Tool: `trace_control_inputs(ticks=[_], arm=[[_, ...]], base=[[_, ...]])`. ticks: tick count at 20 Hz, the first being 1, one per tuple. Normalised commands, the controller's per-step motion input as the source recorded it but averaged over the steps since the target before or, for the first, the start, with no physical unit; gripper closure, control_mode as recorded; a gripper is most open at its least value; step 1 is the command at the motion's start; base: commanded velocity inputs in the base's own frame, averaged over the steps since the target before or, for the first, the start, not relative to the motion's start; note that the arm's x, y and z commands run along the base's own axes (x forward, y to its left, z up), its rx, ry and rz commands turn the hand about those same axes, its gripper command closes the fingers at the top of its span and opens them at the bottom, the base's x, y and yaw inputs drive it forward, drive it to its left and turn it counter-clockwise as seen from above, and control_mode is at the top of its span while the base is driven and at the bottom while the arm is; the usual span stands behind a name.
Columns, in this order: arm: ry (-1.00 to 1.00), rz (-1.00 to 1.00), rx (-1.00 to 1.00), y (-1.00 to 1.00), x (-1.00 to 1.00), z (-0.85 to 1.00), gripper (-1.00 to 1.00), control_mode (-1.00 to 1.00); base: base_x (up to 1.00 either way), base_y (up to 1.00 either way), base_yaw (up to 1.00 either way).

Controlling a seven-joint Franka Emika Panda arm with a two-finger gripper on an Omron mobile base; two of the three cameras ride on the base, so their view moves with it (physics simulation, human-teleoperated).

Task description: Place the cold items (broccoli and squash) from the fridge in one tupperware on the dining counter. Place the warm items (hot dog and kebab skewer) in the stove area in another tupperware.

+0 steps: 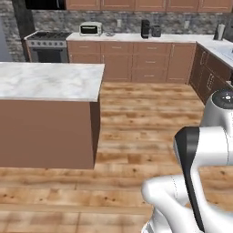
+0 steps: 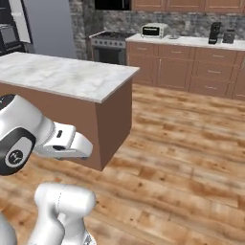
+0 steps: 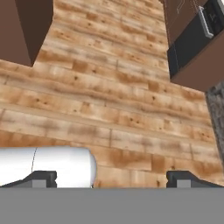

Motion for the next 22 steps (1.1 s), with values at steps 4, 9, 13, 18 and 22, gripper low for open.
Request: trace_control_inputs(ticks=[4,9,13,18,22], arm=[[0.0,0.0,0.0,0.0,0.0,0.0,-1.0,1.0],[0.0,0.0,0.0,0.0,0.0,0.0,-1.0,1.0],[0.0,0.0,0.0,0.0,0.0,0.0,-1.0,1.0],[0.0,0.0,0.0,0.0,0.0,0.0,-1.0,1.0],[0.0,0.0,0.0,0.0,0.0,0.0,-1.0,1.0]], base=[[1.0,-0.37,0.0],[1.0,-0.43,0.0],[1.0,-0.47,0.0],[1.0,-0.5,0.0],[1.0,-0.51,0.0]])
